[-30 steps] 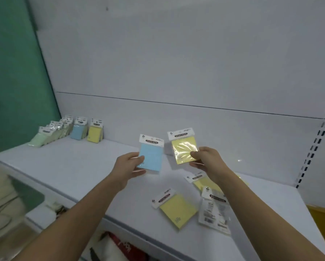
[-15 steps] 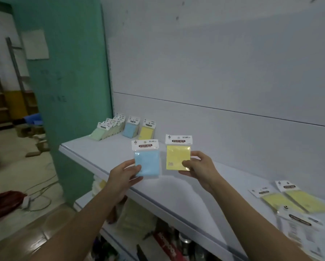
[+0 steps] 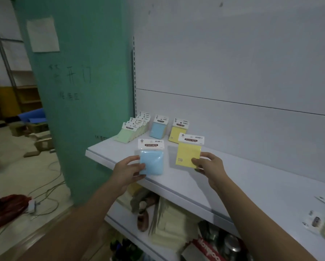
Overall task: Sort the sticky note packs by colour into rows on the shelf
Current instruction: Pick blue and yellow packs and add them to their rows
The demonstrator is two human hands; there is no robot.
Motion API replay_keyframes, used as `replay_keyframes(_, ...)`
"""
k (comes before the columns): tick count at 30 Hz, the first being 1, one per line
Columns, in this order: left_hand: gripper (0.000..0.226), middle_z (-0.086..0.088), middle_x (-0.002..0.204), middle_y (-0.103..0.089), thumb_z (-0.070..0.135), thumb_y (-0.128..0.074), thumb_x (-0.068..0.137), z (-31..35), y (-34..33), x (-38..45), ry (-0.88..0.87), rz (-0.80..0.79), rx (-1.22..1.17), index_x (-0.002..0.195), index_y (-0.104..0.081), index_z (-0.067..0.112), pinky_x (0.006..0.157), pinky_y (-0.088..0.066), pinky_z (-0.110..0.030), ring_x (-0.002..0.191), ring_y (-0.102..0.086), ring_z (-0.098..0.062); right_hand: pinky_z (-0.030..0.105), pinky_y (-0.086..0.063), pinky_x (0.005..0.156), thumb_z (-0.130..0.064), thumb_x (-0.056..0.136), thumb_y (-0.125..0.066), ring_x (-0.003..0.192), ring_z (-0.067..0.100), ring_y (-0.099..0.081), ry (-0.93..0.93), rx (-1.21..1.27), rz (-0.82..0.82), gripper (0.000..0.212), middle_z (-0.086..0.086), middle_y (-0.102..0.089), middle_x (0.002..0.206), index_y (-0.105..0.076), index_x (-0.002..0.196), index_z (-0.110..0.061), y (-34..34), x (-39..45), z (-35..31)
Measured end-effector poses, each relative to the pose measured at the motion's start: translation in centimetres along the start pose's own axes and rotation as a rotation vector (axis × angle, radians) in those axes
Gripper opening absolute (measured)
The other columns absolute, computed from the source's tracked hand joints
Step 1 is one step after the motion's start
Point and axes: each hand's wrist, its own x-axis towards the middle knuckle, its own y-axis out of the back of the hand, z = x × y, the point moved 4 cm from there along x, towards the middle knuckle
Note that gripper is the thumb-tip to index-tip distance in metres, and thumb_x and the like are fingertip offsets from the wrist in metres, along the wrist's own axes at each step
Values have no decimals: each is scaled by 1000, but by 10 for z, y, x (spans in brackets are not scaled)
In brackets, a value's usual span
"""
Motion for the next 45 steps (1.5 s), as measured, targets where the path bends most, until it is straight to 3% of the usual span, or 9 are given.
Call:
replay_keyframes(7,22,-13,96,-70,-3,-68,82,7,1,83,-61,-72,40,96,-64,13,70,-61,-33,83,-69,-27,42,-57,80,8,78,-71,79,28,-63,55,-117,110,23,12,-63,86,-58,73,-10,-17,56,16)
replay_keyframes(13,24,-10,94,-69,-5,-67,82,5,10,158,-105,-115,183,94,-65,15,66,-59,-27,79,-68,-20,33,-60,73,4,77,-74,72,29,-66,16,-23,195,17,19,-70,89,-67,91,-4,-57,125,34)
replay_keyframes(16,26,-6,85,-69,-7,-66,82,15,7,196,-130,-142,207,90,-65,17,58,-57,-20,72,-67,-16,42,-59,80,4,76,-74,73,30,-66,22,-48,225,21,19,-71,87,-68,96,-1,-79,158,33)
replay_keyframes(21,28,-3,81,-72,-6,-69,79,19,3,244,-284,-169,345,94,-67,17,65,-53,-19,61,-67,0,35,-54,81,-12,73,-79,82,24,-67,61,-254,416,22,5,-70,89,-66,91,-17,-99,189,35)
replay_keyframes(25,24,-9,85,-72,-6,-68,81,9,-6,266,-320,-204,392,102,-66,5,66,-51,-21,62,-67,-2,25,-42,77,-13,78,-74,87,20,-62,148,-347,538,23,2,-67,90,-66,99,-11,-98,193,39)
replay_keyframes(28,25,-8,86,-68,-7,-65,83,0,-11,275,-343,-186,376,105,-63,4,61,-47,-6,66,-65,-7,30,-47,82,-14,79,-71,90,21,-64,209,-432,560,25,5,-68,95,-70,105,-13,-102,197,42)
replay_keyframes(36,25,-7,93,-69,-3,-69,80,-9,-9,287,-406,-133,391,104,-66,6,64,-47,-13,79,-64,-20,38,-52,84,-15,79,-67,88,22,-64,214,-531,601,30,3,-68,93,-67,109,-16,-105,199,44)
replay_keyframes(43,19,-2,88,-62,1,-65,85,-7,-13,295,-332,-141,474,104,-64,6,58,-43,-6,69,-59,-8,36,-53,79,-24,77,-64,87,19,-62,223,-557,609,35,1,-65,96,-61,111,-16,-107,201,48)
replay_keyframes(45,18,-3,90,-66,2,-66,85,-2,-14,305,-317,-137,509,102,-65,6,65,-48,-13,72,-63,-11,35,-50,82,-28,83,-63,93,21,-61,230,-548,609,35,4,-64,101,-59,115,-13,-106,201,47)
